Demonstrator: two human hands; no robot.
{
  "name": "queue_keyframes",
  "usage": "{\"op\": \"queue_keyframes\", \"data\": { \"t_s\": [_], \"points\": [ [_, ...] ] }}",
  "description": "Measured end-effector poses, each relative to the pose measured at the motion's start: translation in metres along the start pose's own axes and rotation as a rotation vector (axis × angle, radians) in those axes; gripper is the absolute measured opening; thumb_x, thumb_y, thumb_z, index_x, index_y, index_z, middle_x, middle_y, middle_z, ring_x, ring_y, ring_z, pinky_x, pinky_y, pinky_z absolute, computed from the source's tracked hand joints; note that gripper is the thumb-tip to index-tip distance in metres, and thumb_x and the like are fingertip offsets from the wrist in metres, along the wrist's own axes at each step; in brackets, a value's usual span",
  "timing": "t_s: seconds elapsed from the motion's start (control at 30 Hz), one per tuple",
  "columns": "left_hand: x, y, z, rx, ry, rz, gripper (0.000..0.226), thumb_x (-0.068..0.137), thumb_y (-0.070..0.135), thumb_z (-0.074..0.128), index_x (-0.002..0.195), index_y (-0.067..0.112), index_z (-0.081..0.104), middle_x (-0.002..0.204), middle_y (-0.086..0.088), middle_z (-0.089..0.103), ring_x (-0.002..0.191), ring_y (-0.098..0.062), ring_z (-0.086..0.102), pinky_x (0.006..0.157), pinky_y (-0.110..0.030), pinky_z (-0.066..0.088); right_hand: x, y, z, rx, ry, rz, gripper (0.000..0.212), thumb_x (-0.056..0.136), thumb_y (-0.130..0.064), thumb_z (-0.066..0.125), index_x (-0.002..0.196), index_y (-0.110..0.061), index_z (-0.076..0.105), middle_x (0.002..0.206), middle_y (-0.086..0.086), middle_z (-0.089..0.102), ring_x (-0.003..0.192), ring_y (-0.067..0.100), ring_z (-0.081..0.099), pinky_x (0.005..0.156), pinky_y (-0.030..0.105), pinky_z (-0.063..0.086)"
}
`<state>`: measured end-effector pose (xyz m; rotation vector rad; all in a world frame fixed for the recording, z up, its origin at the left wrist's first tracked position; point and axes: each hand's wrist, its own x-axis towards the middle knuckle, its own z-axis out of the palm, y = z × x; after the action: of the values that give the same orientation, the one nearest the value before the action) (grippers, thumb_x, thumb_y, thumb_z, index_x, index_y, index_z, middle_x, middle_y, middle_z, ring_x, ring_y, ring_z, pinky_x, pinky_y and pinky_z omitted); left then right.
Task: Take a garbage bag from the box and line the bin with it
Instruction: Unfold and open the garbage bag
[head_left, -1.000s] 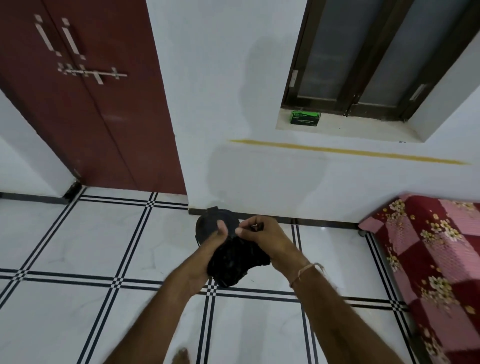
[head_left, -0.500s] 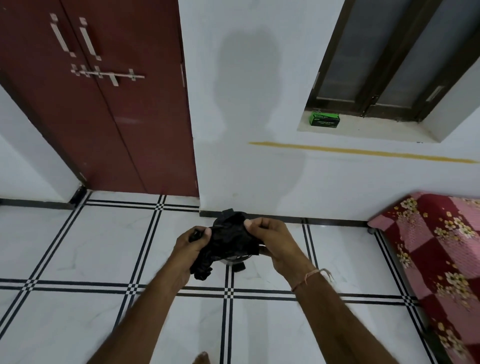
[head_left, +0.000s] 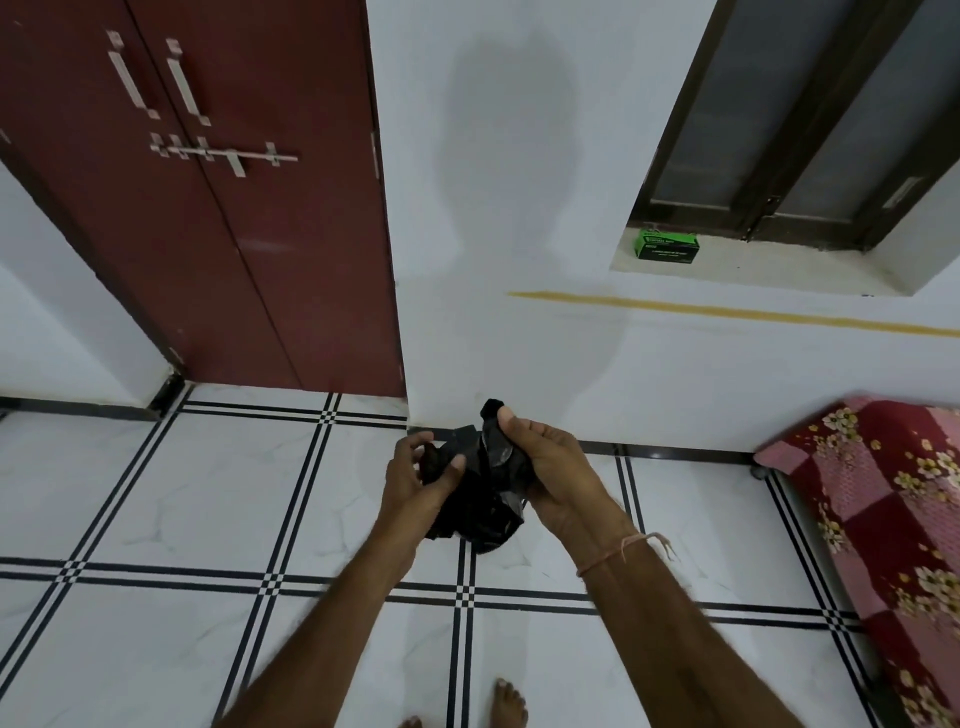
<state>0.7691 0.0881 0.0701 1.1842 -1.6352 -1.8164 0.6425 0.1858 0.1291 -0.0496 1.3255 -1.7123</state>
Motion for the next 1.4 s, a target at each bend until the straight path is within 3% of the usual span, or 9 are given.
{"op": "queue_keyframes", "data": {
  "t_s": [0.1, 0.2, 0.33, 0.47, 0.67, 0.87, 1.13, 1.27, 1.4],
  "points": [
    [-0.014, 0.021, 0.013, -0.006, 0.028, 0.265, 0.030, 0.097, 0.048, 0.062, 0.121, 0.030, 0.062, 0.120, 0.013, 0.064, 0.112, -0.008, 0.063, 0.086, -0.020, 0.054, 0.010, -0.009, 0.003, 0.018, 0.009, -0.008, 0.024, 0.090, -0.022, 0.078, 0.082, 0.000, 0.071, 0.094, 0.027, 0.067, 0.088, 0.037, 0.066, 0.092, 0.053, 0.060],
    [-0.021, 0.041, 0.028, -0.201, -0.170, 0.233, 0.034, 0.093, 0.034, 0.067, 0.120, 0.015, 0.064, 0.116, 0.001, 0.074, 0.111, -0.015, 0.071, 0.091, -0.030, 0.059, 0.017, -0.020, 0.003, -0.013, 0.039, -0.043, 0.023, 0.092, -0.019, 0.075, 0.084, 0.002, 0.072, 0.077, 0.018, 0.071, 0.069, 0.027, 0.069, 0.067, 0.035, 0.063],
    [-0.014, 0.049, 0.044, -0.211, -0.081, 0.262, 0.022, 0.091, 0.007, 0.074, 0.113, 0.006, 0.067, 0.106, -0.004, 0.078, 0.104, -0.020, 0.075, 0.086, -0.029, 0.060, 0.024, -0.030, 0.004, 0.009, 0.034, -0.033, 0.022, 0.091, -0.020, 0.076, 0.090, 0.002, 0.072, 0.079, 0.016, 0.069, 0.077, 0.029, 0.067, 0.076, 0.038, 0.061],
    [-0.008, 0.053, 0.050, -0.206, 0.023, 0.283, 0.011, 0.095, 0.015, 0.071, 0.104, 0.008, 0.072, 0.100, -0.009, 0.079, 0.096, -0.027, 0.076, 0.084, -0.036, 0.061, 0.024, -0.033, 0.000, 0.077, -0.081, -0.023, 0.037, 0.098, -0.026, 0.067, 0.106, 0.010, 0.070, 0.094, 0.023, 0.074, 0.083, 0.028, 0.074, 0.069, 0.032, 0.064],
    [-0.002, 0.058, 0.061, -0.327, 0.116, 0.144, 0.023, 0.094, 0.023, 0.073, 0.097, 0.001, 0.067, 0.094, -0.015, 0.075, 0.086, -0.021, 0.072, 0.081, -0.043, 0.060, 0.023, -0.020, -0.012, 0.010, -0.244, -0.117, 0.038, 0.086, -0.023, 0.073, 0.114, 0.003, 0.073, 0.111, 0.021, 0.076, 0.107, 0.031, 0.072, 0.093, 0.033, 0.059],
    [0.007, 0.056, 0.058, -0.491, 0.045, -0.034, 0.020, 0.094, 0.026, 0.069, 0.082, 0.012, 0.062, 0.092, -0.010, 0.073, 0.087, -0.019, 0.069, 0.073, -0.034, 0.060, 0.042, -0.025, -0.028, 0.066, -0.082, -0.103, 0.028, 0.097, -0.021, 0.065, 0.107, 0.006, 0.068, 0.100, 0.026, 0.071, 0.091, 0.032, 0.069, 0.080, 0.036, 0.063],
    [0.037, 0.048, 0.015, -0.209, 0.232, 0.077, 0.020, 0.105, 0.027, 0.055, 0.104, 0.011, 0.067, 0.099, -0.005, 0.075, 0.093, -0.020, 0.069, 0.075, -0.026, 0.055, 0.082, -0.052, -0.059, -0.292, 0.131, -0.349, 0.050, 0.102, -0.038, 0.055, 0.087, 0.009, 0.061, 0.081, 0.013, 0.062, 0.077, 0.024, 0.057, 0.072, 0.037, 0.051],
    [0.039, 0.039, -0.002, 0.184, 0.185, 0.248, 0.018, 0.106, 0.021, 0.053, 0.098, 0.032, 0.066, 0.102, 0.003, 0.072, 0.093, -0.012, 0.065, 0.081, -0.029, 0.051, 0.081, -0.059, -0.066, -0.491, -0.037, -0.497, 0.041, 0.106, -0.033, 0.051, 0.089, 0.003, 0.063, 0.079, 0.007, 0.060, 0.076, 0.019, 0.056, 0.070, 0.032, 0.048],
    [0.032, 0.055, 0.009, 0.159, -0.092, 0.205, 0.045, 0.096, 0.051, 0.057, 0.139, 0.039, 0.050, 0.137, 0.021, 0.059, 0.126, 0.009, 0.053, 0.101, -0.018, 0.042, 0.077, -0.075, -0.064, -0.587, -0.300, -0.487, 0.033, 0.109, -0.018, 0.048, 0.088, 0.003, 0.062, 0.078, 0.006, 0.058, 0.074, 0.016, 0.054, 0.067, 0.021, 0.046]
  ]
}}
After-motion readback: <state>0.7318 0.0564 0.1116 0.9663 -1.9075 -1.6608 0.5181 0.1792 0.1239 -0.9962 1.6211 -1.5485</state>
